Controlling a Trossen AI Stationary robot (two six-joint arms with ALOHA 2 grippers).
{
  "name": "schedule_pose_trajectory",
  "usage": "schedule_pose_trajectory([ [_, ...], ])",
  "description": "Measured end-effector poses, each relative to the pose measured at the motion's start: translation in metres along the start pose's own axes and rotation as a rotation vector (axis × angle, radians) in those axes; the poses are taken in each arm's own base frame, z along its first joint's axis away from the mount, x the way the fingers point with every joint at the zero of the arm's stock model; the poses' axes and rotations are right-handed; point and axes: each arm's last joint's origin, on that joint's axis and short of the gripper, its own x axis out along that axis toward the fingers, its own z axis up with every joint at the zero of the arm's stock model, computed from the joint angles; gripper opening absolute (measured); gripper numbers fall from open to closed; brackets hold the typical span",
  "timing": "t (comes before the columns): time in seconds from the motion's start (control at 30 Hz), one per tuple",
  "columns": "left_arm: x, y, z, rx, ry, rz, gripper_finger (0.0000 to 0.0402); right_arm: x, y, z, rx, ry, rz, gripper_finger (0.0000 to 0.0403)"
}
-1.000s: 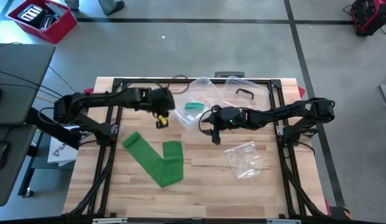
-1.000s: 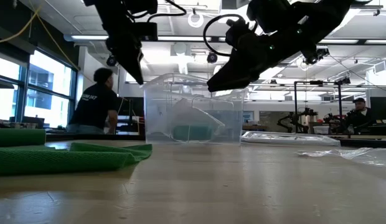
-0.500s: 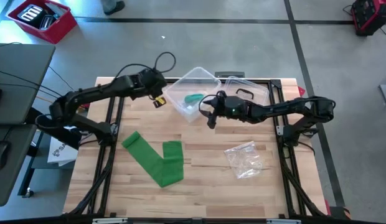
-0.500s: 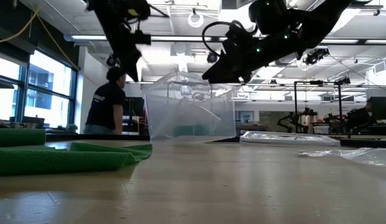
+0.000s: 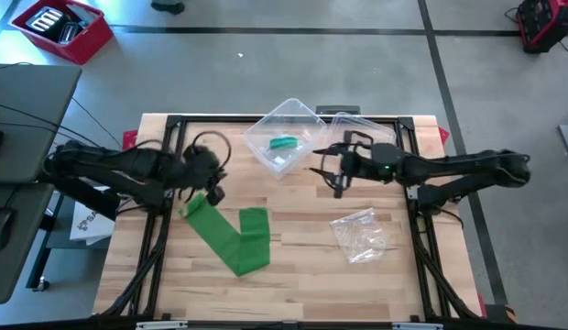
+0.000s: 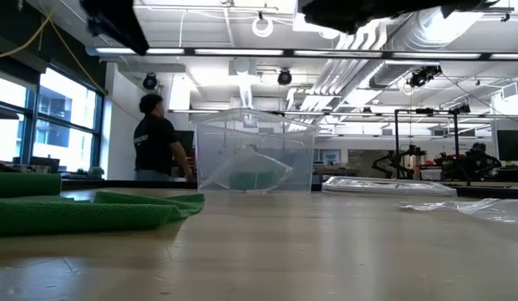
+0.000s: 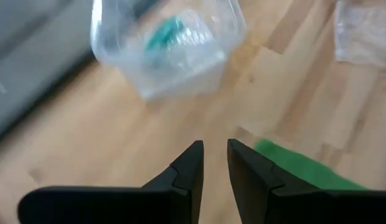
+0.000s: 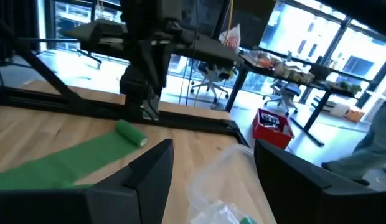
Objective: Roll bandage
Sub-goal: Roll the green bandage
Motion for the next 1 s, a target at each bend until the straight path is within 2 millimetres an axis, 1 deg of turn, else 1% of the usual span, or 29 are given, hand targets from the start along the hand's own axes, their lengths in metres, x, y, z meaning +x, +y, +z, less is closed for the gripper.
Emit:
schedule_pose_trajectory([
  [0.07,-0.005,-0.006,-0.012,-0.088,0.052,-0.024,0.0060,-0.007,0.001,0.003,0.007,0.010,0.015,0.0215],
  [0.13,-0.005,-0.010,-0.024,-0.197,0.121,-0.015,0.0054,-0.008,0.003,0.001,0.023,0.029,0.030,0.0215],
  [0.2,-0.002,-0.009,-0.040,-0.331,0.224,0.025,0.0049,-0.005,0.006,-0.002,0.040,0.050,0.049,0.0215],
  [0.3,0.010,-0.001,-0.066,-0.468,0.403,0.139,0.0042,0.003,0.010,-0.011,0.073,0.085,0.090,0.0215],
  [0.4,0.025,0.008,-0.091,-0.519,0.550,0.253,0.0037,0.012,0.016,-0.020,0.072,0.128,0.120,0.0215],
  [0.5,0.038,0.011,-0.109,-0.522,0.648,0.270,0.0032,0.019,0.024,-0.030,0.061,0.189,0.116,0.0215],
  [0.6,0.040,0.007,-0.108,-0.515,0.664,0.283,0.0021,0.022,0.032,-0.039,0.059,0.260,0.109,0.0215],
  [0.67,0.043,0.006,-0.110,-0.500,0.680,0.328,0.0012,0.024,0.037,-0.044,0.055,0.296,0.114,0.0215],
  [0.73,0.047,0.003,-0.111,-0.486,0.688,0.338,0.0003,0.026,0.042,-0.048,0.053,0.320,0.117,0.0215],
  [0.87,0.054,-0.003,-0.114,-0.449,0.729,0.354,0.0003,0.029,0.054,-0.055,0.066,0.358,0.147,0.0215],
  [1.0,0.061,-0.013,-0.116,-0.404,0.736,0.333,0.0001,0.026,0.079,-0.057,0.056,0.381,0.248,0.0215],
])
